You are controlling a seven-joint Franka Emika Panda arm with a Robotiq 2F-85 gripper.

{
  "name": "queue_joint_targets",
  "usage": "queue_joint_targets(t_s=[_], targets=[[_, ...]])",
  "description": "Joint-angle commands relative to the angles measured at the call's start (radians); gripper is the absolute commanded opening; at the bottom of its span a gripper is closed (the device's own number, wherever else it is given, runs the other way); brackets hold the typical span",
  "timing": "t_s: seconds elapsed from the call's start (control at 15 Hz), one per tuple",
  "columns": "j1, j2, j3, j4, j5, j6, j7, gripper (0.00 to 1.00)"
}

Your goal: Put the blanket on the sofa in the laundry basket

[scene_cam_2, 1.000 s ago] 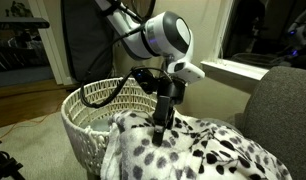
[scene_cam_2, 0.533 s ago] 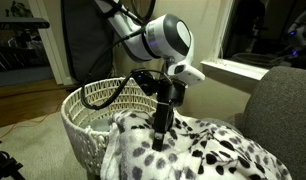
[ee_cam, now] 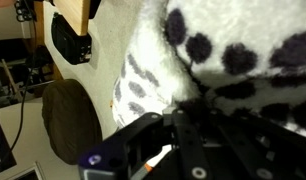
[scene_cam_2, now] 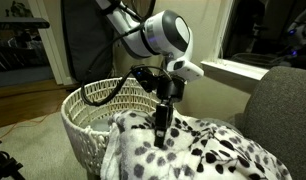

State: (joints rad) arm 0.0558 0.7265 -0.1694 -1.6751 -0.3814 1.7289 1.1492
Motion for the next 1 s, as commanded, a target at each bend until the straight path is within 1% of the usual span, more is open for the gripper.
queue_joint_targets(t_s=[0.0, 0.2, 0.53, 0.93], targets=[[0.021, -0.112, 0.016, -0.101, 0.016, 0.05, 0.002, 0.0], [0.045, -0.174, 0.031, -0.145, 0.008, 0.067, 0.005, 0.02], [0.082, -0.269, 0.065, -0.2, -0.005, 0.08, 0.005, 0.02], [0.109, -0.346, 0.102, -0.213, -0.018, 0.084, -0.013, 0.02]])
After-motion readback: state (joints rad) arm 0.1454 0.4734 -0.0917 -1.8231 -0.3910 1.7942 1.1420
